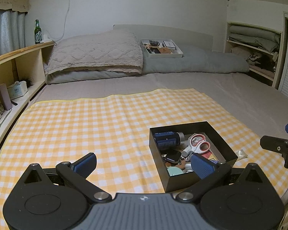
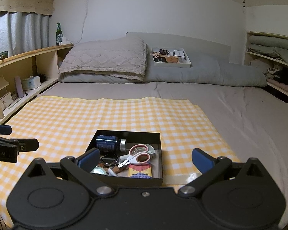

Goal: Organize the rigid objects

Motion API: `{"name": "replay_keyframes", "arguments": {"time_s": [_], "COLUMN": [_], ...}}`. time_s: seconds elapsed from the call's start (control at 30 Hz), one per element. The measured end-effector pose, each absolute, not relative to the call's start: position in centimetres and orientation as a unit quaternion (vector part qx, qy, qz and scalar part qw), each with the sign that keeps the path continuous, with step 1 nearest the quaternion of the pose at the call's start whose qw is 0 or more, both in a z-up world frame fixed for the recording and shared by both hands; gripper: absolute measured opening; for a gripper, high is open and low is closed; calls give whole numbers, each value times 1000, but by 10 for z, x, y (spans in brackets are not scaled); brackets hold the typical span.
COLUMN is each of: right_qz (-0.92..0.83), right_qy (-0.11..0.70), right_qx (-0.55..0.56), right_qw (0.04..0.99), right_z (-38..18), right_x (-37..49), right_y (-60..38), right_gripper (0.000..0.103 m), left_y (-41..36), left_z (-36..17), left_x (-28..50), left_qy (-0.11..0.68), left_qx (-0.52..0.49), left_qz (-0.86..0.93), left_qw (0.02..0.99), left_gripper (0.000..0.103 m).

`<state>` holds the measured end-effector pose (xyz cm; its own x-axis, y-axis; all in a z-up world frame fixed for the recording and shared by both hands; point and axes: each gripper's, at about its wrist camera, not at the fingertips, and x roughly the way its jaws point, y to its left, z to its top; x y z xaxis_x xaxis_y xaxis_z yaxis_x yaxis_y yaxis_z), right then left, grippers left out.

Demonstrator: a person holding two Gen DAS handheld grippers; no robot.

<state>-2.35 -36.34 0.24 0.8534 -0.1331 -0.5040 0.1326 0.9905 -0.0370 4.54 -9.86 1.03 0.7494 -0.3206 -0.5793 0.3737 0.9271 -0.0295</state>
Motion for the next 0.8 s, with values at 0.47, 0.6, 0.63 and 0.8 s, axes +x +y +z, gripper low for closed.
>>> {"name": "replay_keyframes", "arguments": {"time_s": [0.47, 0.6, 0.63, 0.8], "right_qz": [-68, -67, -67, -66], "right_qy": [263, 263, 263, 264], "right_qx": [-3, -3, -4, -4], "right_qw": [962, 962, 962, 962], "right_z": [3, 2, 2, 2], "right_x": [-23, -23, -23, -23], "right_y": [-361, -360, -359, -358], "right_gripper": [103, 103, 103, 103], "left_y": [-99, -100, -100, -100], "left_z": [11, 11, 11, 11], "left_x": [45, 45, 45, 45], "left_qy": [302, 302, 302, 302], "left_qx": [44, 44, 44, 43], "left_qz": [-187, -186, -186, -186], "left_qw": [934, 934, 934, 934], "left_gripper": [103, 103, 103, 103]}}
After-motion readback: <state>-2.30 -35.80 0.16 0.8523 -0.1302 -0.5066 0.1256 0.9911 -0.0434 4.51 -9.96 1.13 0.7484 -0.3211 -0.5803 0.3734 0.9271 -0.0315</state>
